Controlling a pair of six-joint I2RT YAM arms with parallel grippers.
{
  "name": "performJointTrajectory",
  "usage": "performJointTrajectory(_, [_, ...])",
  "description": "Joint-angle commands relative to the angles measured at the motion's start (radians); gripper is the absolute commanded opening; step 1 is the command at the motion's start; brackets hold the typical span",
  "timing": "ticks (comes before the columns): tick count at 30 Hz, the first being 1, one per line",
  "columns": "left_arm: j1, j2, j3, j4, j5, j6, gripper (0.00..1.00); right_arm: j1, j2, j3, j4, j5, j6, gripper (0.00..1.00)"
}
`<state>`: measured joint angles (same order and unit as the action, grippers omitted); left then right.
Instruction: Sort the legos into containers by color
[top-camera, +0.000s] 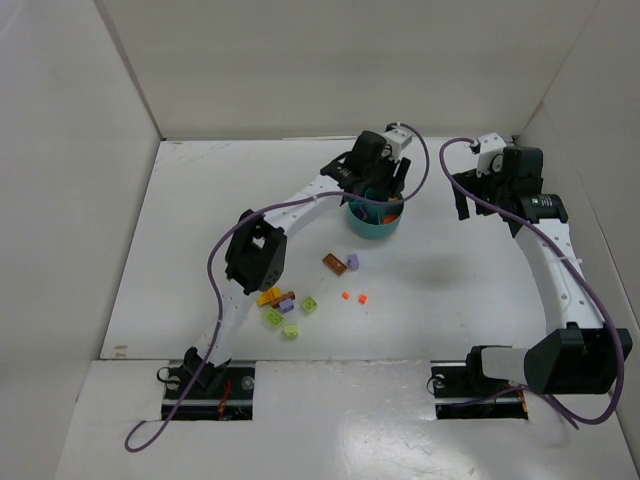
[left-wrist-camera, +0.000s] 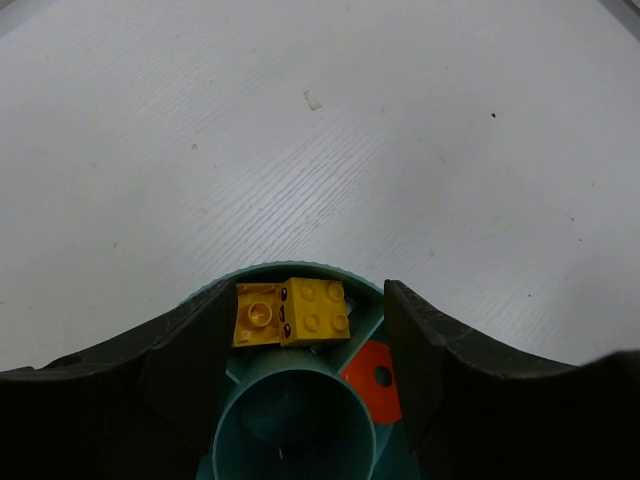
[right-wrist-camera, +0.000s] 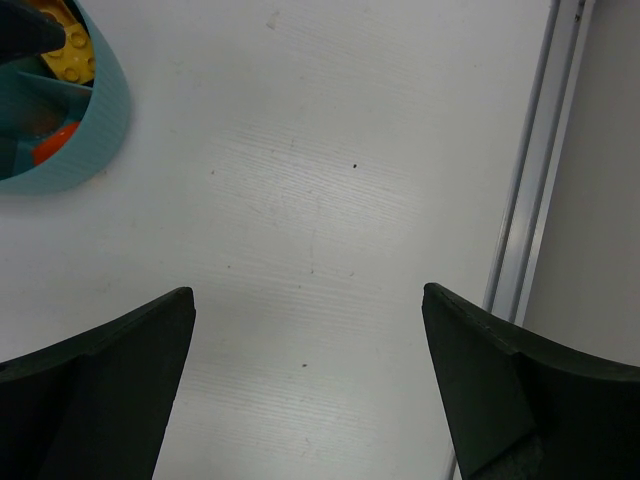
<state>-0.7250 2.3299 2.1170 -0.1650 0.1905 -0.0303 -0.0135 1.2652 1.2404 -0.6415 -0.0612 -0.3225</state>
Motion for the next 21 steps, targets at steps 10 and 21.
performJointTrajectory(10, [-0.002,-0.228,-0.079,0.062,0.006,0.000,1.00,-0.006,-0.026,-0.015,0.063,-0.071,-0.056,1.00])
performJointTrajectory(21, [0.108,-0.788,-0.678,0.035,-0.218,-0.356,1.00,0.205,-0.081,-0.030,0.120,-0.108,-0.168,0.98])
